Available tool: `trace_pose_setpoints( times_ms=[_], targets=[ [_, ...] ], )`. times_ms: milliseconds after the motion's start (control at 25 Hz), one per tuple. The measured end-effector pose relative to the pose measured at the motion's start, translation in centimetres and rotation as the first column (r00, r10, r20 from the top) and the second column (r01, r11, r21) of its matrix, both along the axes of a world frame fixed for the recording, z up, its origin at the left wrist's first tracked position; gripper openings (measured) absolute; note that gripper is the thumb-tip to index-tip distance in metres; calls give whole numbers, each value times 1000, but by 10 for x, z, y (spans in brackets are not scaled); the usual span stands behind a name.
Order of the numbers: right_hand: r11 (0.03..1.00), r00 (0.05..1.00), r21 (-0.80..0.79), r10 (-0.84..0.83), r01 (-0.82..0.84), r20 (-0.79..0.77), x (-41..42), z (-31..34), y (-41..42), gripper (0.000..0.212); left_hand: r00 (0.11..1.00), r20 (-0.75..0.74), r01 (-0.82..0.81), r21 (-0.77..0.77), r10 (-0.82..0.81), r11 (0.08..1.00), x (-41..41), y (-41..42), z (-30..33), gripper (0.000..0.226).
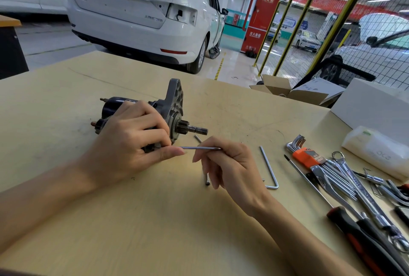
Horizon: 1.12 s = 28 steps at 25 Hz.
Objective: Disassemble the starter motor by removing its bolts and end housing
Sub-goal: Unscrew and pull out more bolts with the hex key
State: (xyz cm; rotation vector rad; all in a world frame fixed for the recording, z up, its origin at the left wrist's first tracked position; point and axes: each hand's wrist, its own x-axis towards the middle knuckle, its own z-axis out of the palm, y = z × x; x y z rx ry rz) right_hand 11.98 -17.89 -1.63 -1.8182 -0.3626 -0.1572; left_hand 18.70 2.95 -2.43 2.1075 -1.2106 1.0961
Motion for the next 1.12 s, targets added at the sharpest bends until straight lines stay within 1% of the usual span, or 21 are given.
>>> trace_pose_setpoints(
  times_ms=[160,320,440,520,600,680,800,880,1000,1120],
  targets=[
    [1000,1000,-11,-11,11,15,-1,0,0,32,1000,24,-13,-9,13,1000,2,0,0,44],
    [999,999,-31,-37,37,21,-1,-1,0,32,1000,15,0,-13,0,1000,2,0,0,43],
    [992,993,-39,-114,116,39,-2,-1,0,30,1000,14,9,-11,-8,1000,2,0,1,39],
    [984,983,-29,-177,178,51,-1,0,1,23,1000,3,13,-16,-13,1000,3,0,1,39],
    [980,978,0,-201,201,52,-1,2,1,19,1000,-16,19,-23,-20,1000,2,1,1,39],
    [984,983,39,-178,176,52,-2,4,2,30,999,-28,22,-29,-23,999,2,1,1,38],
    [992,994,79,-106,103,33,-4,6,4,55,999,-32,20,-38,-21,999,2,1,0,38],
    [994,998,84,-68,67,14,-5,7,4,62,999,-42,22,-40,-24,999,3,1,0,38],
    [996,999,82,-42,41,14,-5,7,2,60,999,-46,20,-34,-22,999,3,2,0,37],
    [996,999,87,-13,11,30,-6,6,2,47,999,-41,16,-26,-17,1000,3,2,0,38]
  ],
)
